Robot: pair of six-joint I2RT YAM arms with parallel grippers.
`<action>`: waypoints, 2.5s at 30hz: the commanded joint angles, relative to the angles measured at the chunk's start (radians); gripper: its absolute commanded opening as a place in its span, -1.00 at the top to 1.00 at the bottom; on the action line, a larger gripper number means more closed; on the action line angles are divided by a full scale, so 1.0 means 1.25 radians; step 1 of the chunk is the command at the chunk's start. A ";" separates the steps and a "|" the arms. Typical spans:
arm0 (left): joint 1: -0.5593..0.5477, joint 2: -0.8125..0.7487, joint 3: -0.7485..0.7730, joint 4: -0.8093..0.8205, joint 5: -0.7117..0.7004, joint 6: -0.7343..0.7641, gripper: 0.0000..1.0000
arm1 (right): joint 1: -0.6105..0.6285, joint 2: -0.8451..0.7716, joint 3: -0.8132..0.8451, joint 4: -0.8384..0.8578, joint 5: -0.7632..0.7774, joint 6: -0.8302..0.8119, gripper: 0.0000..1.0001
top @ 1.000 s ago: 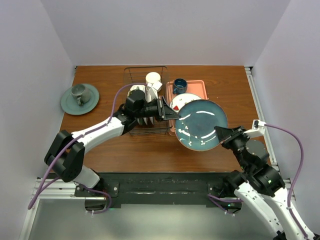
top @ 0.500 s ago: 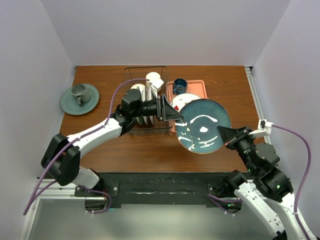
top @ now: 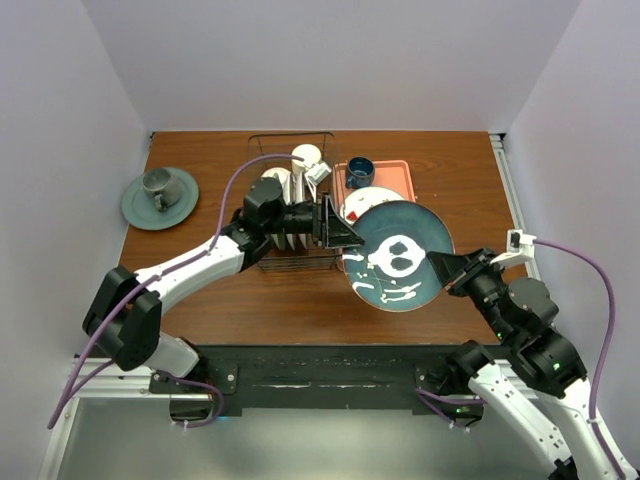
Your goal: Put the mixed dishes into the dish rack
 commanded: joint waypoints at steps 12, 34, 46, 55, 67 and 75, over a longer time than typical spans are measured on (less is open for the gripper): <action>-0.038 0.005 0.023 0.014 0.113 0.090 0.76 | 0.002 0.062 0.036 0.233 -0.175 -0.072 1.00; -0.022 -0.191 0.301 -0.633 -0.834 0.224 1.00 | 0.002 0.136 0.099 -0.065 0.225 0.000 -0.58; -0.036 -0.115 0.434 -0.709 -1.072 0.283 1.00 | 0.002 0.133 0.069 -0.066 0.230 0.019 -0.58; -0.125 0.033 0.581 -0.813 -1.288 0.321 1.00 | 0.003 0.139 0.044 -0.057 0.228 0.031 -0.58; -0.158 0.141 0.667 -0.927 -1.486 0.268 1.00 | 0.003 0.145 0.025 -0.054 0.230 0.032 -0.58; -0.159 0.211 0.711 -0.991 -1.538 0.210 1.00 | 0.002 0.145 0.017 -0.055 0.231 0.035 -0.58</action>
